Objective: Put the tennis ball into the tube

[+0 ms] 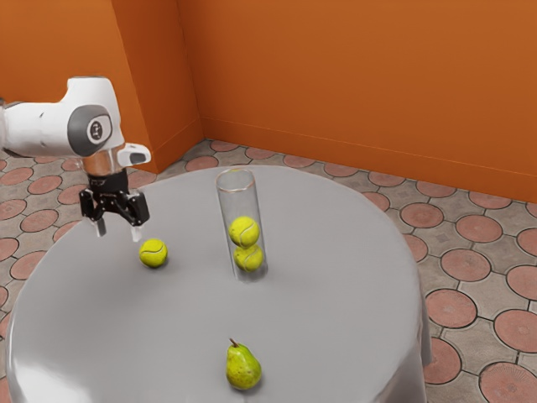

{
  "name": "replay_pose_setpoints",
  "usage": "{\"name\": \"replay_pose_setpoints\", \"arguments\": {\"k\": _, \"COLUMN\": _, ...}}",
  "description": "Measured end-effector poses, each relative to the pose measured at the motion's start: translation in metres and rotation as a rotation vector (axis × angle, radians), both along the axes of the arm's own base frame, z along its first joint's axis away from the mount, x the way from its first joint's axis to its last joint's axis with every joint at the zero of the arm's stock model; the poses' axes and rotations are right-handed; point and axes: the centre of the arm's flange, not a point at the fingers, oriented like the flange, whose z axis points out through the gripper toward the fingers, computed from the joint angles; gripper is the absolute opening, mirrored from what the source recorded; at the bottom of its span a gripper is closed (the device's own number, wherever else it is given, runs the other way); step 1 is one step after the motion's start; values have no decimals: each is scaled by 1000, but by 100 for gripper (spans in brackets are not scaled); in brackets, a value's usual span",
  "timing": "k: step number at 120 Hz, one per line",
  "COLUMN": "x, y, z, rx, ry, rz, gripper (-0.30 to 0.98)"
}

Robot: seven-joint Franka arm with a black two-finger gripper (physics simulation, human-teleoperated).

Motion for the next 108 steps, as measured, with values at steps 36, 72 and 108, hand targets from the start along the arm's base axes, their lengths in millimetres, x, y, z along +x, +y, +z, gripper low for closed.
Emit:
{"name": "replay_pose_setpoints", "arguments": {"k": 36, "x": 33, "y": -9, "z": -55, "rx": 34, "ry": -101, "rz": 1, "gripper": 67}}
{"name": "replay_pose_setpoints", "arguments": {"k": 72, "x": 47, "y": 2, "z": -92, "rx": 62, "ry": -158, "rz": 28, "gripper": 67}}
{"name": "replay_pose_setpoints", "arguments": {"k": 108, "x": 55, "y": 15, "z": -116, "rx": 57, "ry": -167, "rz": 60, "gripper": 67}}
